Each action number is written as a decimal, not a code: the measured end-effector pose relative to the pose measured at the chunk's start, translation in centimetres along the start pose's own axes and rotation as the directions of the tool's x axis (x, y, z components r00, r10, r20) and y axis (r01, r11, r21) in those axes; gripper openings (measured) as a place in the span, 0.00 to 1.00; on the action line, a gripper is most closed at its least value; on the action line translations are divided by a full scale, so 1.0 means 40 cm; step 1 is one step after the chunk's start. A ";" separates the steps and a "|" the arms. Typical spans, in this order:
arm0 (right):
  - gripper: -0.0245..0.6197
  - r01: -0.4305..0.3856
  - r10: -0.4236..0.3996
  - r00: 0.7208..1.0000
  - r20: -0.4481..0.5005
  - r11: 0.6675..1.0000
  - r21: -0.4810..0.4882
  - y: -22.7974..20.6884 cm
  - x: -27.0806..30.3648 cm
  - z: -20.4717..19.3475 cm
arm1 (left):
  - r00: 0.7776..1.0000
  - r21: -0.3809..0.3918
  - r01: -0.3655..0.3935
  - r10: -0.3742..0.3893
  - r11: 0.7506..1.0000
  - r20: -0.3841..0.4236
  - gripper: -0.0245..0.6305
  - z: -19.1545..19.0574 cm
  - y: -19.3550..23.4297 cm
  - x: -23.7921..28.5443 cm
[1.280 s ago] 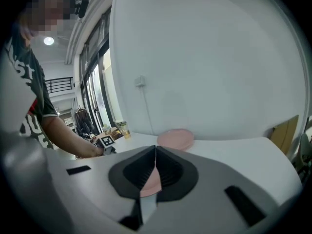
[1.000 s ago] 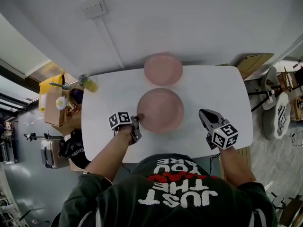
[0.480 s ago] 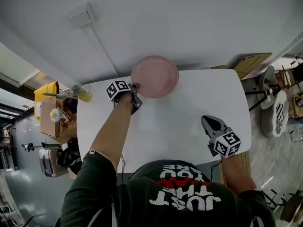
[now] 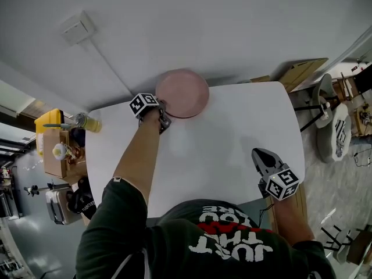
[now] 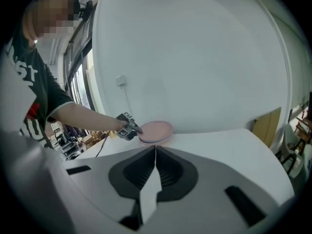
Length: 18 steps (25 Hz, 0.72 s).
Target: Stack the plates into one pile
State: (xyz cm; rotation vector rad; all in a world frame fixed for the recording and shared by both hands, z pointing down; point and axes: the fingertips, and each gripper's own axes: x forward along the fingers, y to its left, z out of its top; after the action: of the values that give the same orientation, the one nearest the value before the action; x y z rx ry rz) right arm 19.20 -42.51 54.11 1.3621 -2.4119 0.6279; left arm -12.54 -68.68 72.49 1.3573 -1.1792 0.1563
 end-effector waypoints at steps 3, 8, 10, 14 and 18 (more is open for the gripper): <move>0.05 -0.004 0.004 1.000 0.000 1.000 0.001 -0.004 -0.003 -0.004 | 1.000 0.146 -0.012 0.016 0.989 -0.021 0.14 -0.006 -0.013 0.000; 0.05 -0.017 0.017 1.000 0.001 1.000 -0.010 0.011 0.010 0.003 | 0.997 0.295 0.005 0.020 0.955 -0.080 0.34 -0.028 -0.041 -0.002; 0.05 -0.024 0.024 1.000 0.001 0.999 -0.022 0.023 0.012 0.007 | 0.992 0.372 -0.002 0.048 0.928 -0.115 0.40 -0.048 -0.039 -0.005; 0.05 -0.029 0.029 1.000 0.004 0.999 -0.033 0.041 0.005 0.011 | 0.988 0.412 0.020 0.044 0.911 -0.145 0.46 -0.066 -0.030 -0.022; 0.05 -0.027 0.027 1.000 0.012 0.999 -0.042 0.049 -0.003 0.016 | 0.998 0.408 0.054 -0.039 0.912 -0.043 0.46 -0.038 -0.033 -0.079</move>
State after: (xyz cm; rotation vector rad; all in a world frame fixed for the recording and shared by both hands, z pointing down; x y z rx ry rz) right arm 17.55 -41.86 53.08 1.3228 -2.4430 0.5743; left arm -12.26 -66.17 69.69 1.7407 -1.1221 0.4097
